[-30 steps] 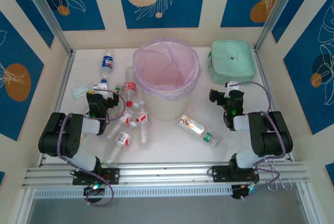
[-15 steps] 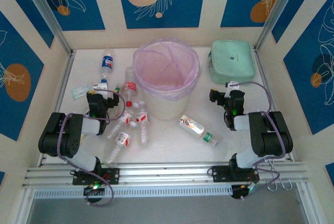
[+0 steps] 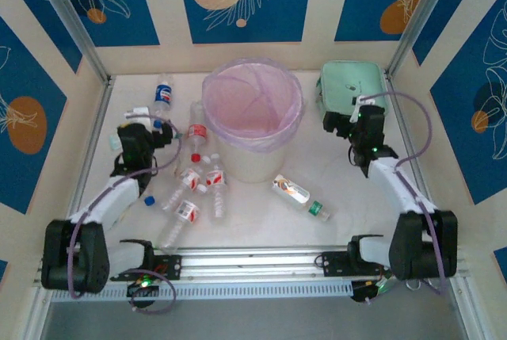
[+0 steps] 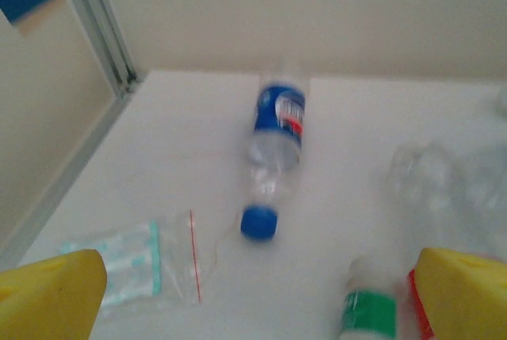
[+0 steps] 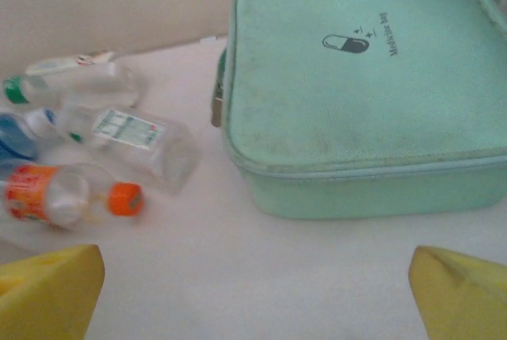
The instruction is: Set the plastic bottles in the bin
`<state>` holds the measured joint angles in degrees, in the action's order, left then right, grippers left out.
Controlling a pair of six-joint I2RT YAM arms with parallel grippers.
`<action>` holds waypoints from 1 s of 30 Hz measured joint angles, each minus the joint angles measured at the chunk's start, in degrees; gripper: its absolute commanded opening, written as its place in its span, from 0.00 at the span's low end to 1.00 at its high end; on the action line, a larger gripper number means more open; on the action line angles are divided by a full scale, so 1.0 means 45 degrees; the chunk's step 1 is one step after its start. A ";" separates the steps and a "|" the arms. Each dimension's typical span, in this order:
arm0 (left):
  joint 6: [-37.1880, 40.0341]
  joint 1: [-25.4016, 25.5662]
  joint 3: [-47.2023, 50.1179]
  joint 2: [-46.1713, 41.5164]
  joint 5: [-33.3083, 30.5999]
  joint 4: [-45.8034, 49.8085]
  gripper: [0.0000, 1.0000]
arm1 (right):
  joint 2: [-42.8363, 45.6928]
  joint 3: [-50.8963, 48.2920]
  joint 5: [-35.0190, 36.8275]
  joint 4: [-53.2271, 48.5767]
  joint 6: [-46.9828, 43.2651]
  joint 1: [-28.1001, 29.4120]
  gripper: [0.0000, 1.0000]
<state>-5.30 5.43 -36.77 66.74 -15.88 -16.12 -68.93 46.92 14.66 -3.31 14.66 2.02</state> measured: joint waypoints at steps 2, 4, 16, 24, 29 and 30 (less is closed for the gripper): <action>-0.0466 0.0000 -0.1501 -0.0306 0.0151 0.1996 0.99 | 0.0612 0.1112 -0.0350 -0.2584 0.0733 0.0185 0.99; -0.0835 0.0000 -0.2759 -0.0296 0.0491 0.3798 1.00 | 0.1180 0.1613 -0.0743 -0.4741 0.1355 0.0646 0.99; -0.2531 0.0000 -0.5323 -0.0189 0.4833 1.0273 1.00 | 0.2594 0.0398 -0.2011 -1.2157 0.4405 0.5765 0.99; -0.5061 0.0393 -0.6698 -0.1613 0.7868 1.0156 0.89 | 0.0024 0.0350 -0.1549 -1.1395 0.4541 0.6606 0.99; -0.6003 0.2200 -0.7363 -0.1953 0.7854 0.9549 0.86 | -0.1365 0.0355 -0.1209 -1.0584 0.4036 0.6902 0.99; -0.6149 0.2506 -0.7412 -0.1860 0.7825 0.9374 0.84 | -0.1511 0.0355 -0.1209 -1.0418 0.3944 0.6917 0.99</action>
<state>-32.97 16.71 -70.13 58.37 19.33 26.06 -75.72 48.51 9.21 -50.19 32.40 33.15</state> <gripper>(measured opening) 0.862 0.989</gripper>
